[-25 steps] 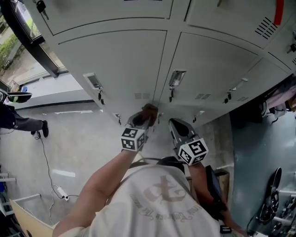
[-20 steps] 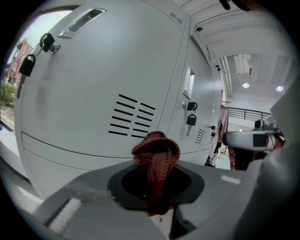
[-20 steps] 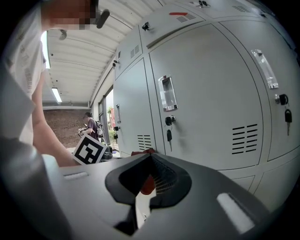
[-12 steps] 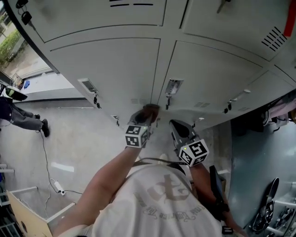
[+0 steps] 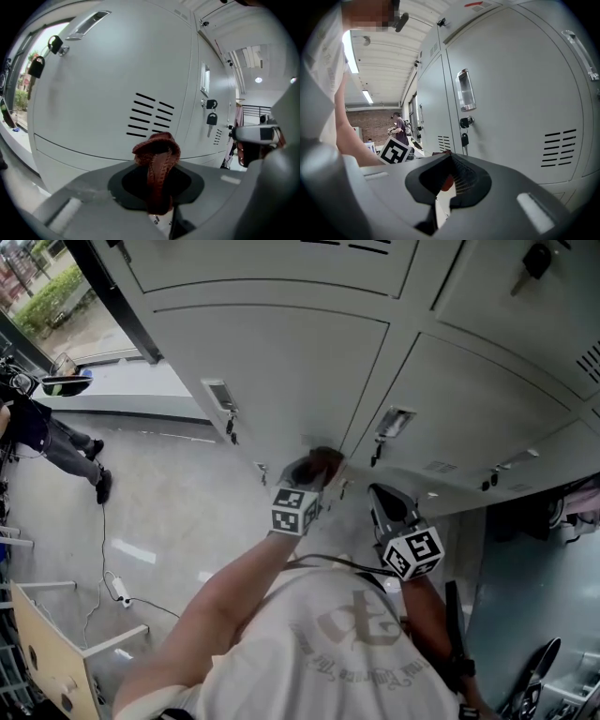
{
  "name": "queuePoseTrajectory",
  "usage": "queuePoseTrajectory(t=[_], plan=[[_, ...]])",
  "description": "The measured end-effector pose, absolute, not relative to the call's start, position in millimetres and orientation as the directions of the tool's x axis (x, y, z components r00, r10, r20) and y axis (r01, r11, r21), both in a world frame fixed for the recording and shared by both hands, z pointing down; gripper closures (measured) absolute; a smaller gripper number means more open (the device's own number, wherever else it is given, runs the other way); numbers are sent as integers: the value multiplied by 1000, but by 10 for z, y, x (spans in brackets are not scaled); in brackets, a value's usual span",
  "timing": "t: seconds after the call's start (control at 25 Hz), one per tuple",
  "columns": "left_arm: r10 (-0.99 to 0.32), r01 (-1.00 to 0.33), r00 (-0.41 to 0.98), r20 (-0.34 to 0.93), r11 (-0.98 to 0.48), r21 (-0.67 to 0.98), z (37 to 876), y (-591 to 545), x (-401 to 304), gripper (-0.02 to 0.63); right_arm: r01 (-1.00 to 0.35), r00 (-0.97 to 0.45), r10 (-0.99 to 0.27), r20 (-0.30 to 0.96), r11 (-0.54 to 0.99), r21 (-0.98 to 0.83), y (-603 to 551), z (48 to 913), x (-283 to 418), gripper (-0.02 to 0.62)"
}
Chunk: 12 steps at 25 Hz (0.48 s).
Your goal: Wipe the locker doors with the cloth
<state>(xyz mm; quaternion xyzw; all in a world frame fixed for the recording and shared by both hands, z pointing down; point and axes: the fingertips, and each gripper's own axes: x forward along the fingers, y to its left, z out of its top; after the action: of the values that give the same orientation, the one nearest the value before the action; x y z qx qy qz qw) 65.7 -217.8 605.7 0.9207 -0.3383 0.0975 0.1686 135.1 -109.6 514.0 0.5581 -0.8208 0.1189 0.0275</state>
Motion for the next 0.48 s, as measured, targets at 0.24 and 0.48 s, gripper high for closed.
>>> queuePoseTrajectory(t=[0.24, 0.48], plan=[[-650, -712, 700, 297, -668, 217, 6083, -2375, 210, 522, -911, -404, -900, 166, 381, -156, -1164, 5096, 1158, 588], [-695, -759, 648, 311, -621, 194, 6078, -2578, -237, 520, -905, -420, -892, 171, 397, -153, -1181, 5102, 988, 588]])
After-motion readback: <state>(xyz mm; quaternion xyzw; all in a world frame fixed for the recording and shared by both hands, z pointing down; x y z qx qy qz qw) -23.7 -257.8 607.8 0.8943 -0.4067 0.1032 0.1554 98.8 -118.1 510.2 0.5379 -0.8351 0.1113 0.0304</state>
